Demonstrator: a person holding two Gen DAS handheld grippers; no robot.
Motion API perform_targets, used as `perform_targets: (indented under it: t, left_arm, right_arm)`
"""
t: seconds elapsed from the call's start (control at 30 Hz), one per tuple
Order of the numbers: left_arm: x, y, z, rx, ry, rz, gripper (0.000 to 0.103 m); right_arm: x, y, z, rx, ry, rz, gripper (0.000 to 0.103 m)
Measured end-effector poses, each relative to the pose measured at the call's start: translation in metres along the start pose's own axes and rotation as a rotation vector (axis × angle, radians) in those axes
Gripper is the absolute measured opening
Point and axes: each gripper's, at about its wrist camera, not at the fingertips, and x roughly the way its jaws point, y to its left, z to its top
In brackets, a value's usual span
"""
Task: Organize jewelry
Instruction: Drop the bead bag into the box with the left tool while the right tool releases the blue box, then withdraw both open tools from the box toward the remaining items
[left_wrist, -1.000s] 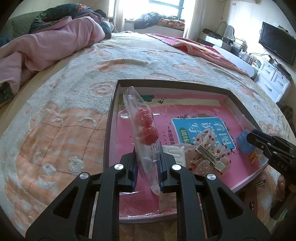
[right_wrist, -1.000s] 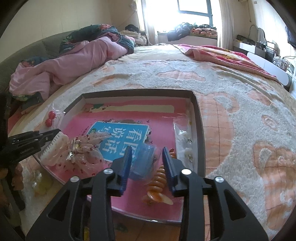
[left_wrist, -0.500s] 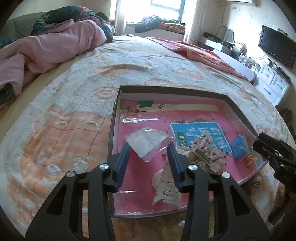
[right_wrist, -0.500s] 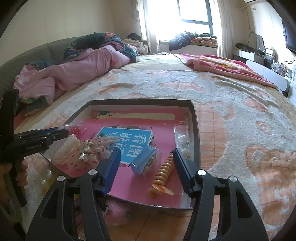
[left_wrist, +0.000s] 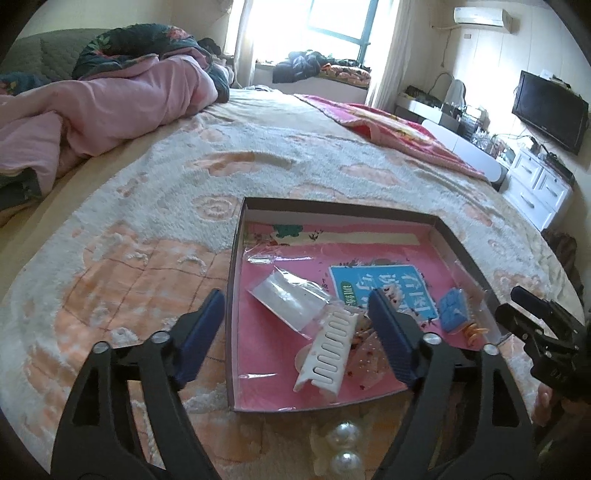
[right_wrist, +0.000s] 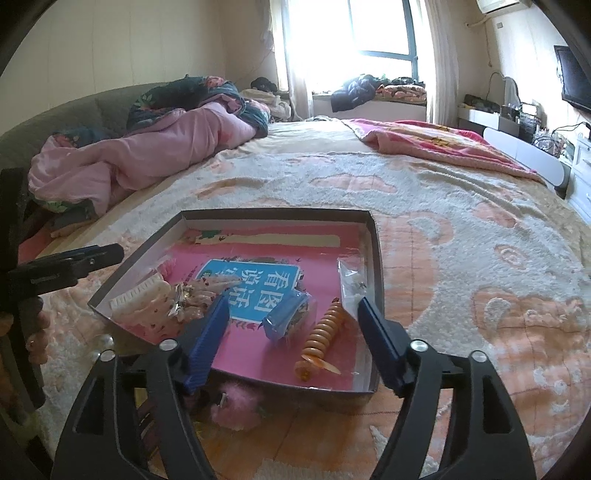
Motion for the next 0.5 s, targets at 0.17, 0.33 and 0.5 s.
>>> perform_targets:
  t: [0.17,0.33,0.5]
  left_arm:
    - [-0.014,0.000,-0.003,-0.005,-0.023,-0.008,0.085]
    - [-0.028,-0.001,-0.008,-0.012,-0.042,-0.011,0.090]
    - [-0.039,-0.002,-0.012,-0.022,-0.052,-0.013,0.091]
  right_arm:
    - [-0.012,0.003,-0.002,0.000,-0.022,-0.022,0.082]
    - [-0.025,0.007,-0.005,-0.014,-0.053,-0.047,0.087]
    - [-0.038,0.010,-0.007,-0.031,-0.077,-0.052,0.088]
